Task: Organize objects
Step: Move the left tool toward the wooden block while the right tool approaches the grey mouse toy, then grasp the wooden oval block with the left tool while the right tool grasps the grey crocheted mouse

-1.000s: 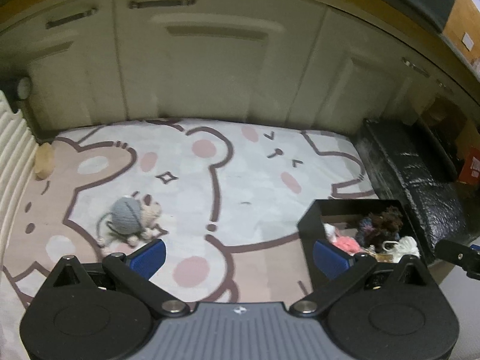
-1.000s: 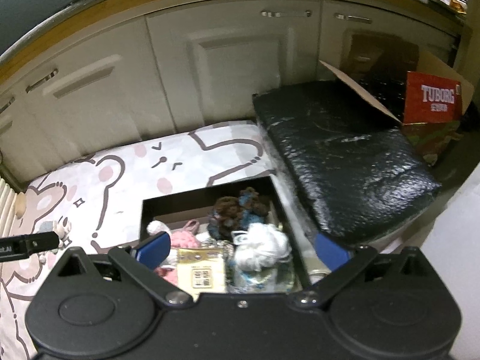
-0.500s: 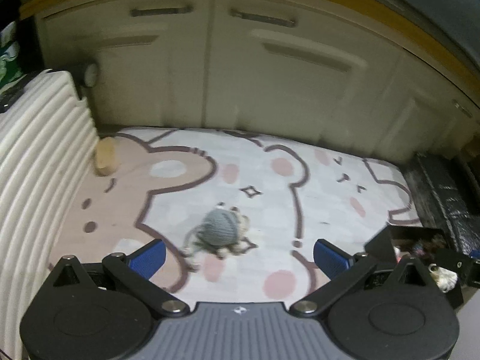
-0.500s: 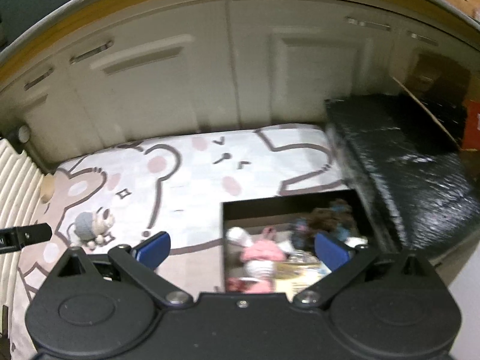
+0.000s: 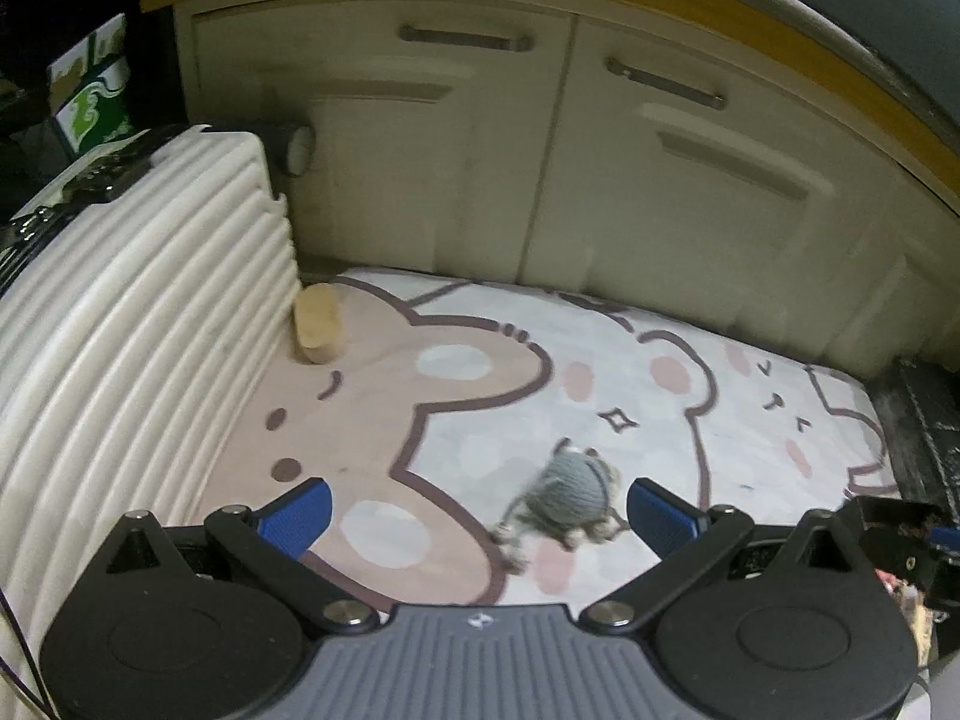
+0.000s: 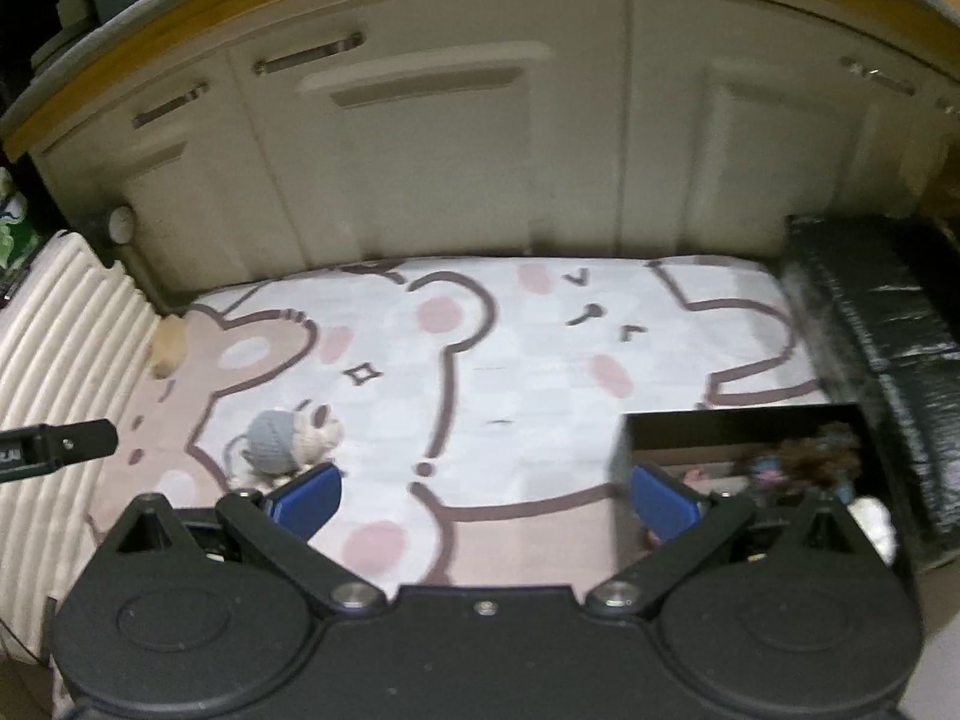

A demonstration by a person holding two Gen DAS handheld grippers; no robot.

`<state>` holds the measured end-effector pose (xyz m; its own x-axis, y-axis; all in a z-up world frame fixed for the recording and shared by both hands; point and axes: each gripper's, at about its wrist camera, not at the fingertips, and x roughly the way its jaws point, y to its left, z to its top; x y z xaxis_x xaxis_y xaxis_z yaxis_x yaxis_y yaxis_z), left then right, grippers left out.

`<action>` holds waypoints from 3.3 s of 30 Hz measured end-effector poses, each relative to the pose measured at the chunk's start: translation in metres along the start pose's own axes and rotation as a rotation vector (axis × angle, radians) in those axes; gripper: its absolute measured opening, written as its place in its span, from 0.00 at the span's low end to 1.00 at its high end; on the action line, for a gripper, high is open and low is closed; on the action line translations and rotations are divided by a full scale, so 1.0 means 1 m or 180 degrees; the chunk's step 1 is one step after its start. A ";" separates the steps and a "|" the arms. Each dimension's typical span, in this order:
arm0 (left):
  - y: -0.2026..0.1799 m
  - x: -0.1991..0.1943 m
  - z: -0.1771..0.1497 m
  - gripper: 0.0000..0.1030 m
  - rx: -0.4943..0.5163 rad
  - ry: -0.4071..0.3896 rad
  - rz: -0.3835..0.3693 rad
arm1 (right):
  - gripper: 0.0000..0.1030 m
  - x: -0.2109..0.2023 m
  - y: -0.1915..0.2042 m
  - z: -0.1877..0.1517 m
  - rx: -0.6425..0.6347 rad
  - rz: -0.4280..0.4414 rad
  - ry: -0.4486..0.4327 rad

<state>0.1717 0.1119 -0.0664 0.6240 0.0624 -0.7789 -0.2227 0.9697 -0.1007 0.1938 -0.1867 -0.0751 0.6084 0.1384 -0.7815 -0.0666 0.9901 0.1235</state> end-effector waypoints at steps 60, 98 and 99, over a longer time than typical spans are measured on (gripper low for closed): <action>0.080 0.225 0.043 0.64 -0.0529 -0.0981 0.1295 | 0.88 0.193 0.112 -0.022 -0.1093 0.1178 -0.0310; 0.057 0.135 -0.048 0.44 -0.0219 -0.0005 0.0570 | 0.58 0.145 0.088 -0.025 -0.1093 0.1128 0.0187; 0.057 0.136 -0.046 0.44 -0.0250 0.0017 0.0573 | 0.58 0.144 0.086 -0.025 -0.1083 0.1114 0.0186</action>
<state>0.2098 0.1652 -0.2067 0.5649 0.2317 -0.7920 -0.3882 0.9215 -0.0073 0.2557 -0.0808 -0.1919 0.4586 0.4555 -0.7630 -0.5196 0.8340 0.1856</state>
